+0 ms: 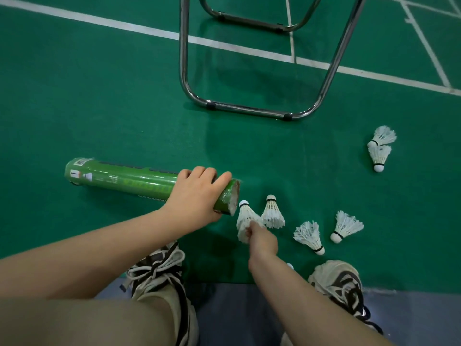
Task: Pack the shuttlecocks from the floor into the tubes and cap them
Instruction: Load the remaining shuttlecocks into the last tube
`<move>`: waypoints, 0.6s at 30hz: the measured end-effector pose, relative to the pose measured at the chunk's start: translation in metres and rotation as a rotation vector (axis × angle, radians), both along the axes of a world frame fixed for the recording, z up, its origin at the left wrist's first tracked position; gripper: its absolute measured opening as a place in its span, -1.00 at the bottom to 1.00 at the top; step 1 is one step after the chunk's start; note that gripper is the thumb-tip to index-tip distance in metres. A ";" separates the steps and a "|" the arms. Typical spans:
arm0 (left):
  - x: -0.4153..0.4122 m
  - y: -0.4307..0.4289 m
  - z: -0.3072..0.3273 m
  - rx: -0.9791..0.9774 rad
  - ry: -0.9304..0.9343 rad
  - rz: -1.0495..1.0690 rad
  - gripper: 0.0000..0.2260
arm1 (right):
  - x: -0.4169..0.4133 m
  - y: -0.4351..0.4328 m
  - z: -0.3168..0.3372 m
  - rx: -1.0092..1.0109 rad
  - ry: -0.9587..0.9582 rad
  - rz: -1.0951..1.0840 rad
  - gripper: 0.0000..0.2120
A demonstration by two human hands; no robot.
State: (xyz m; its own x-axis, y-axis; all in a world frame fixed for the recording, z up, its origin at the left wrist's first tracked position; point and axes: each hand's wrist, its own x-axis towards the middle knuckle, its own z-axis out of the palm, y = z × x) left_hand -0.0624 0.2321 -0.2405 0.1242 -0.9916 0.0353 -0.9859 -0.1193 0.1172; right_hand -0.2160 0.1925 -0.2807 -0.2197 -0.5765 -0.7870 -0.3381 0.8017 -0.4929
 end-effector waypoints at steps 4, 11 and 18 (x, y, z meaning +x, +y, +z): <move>0.002 -0.003 0.000 -0.039 0.004 0.016 -0.30 | -0.008 -0.020 0.019 -0.344 0.153 0.404 -0.76; 0.005 -0.007 0.004 -0.030 0.024 0.058 -0.30 | -0.025 -0.045 0.058 -0.707 0.298 0.762 -0.74; 0.005 -0.010 0.011 0.012 0.064 0.067 -0.31 | -0.027 -0.044 0.078 -0.935 0.008 0.681 -0.80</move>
State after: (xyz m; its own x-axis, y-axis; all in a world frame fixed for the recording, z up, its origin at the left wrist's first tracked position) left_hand -0.0571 0.2224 -0.2294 0.1918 -0.9813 0.0137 -0.9663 -0.1864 0.1778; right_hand -0.2428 0.1481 -0.2031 0.3569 -0.9341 0.0098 -0.5657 -0.2245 -0.7935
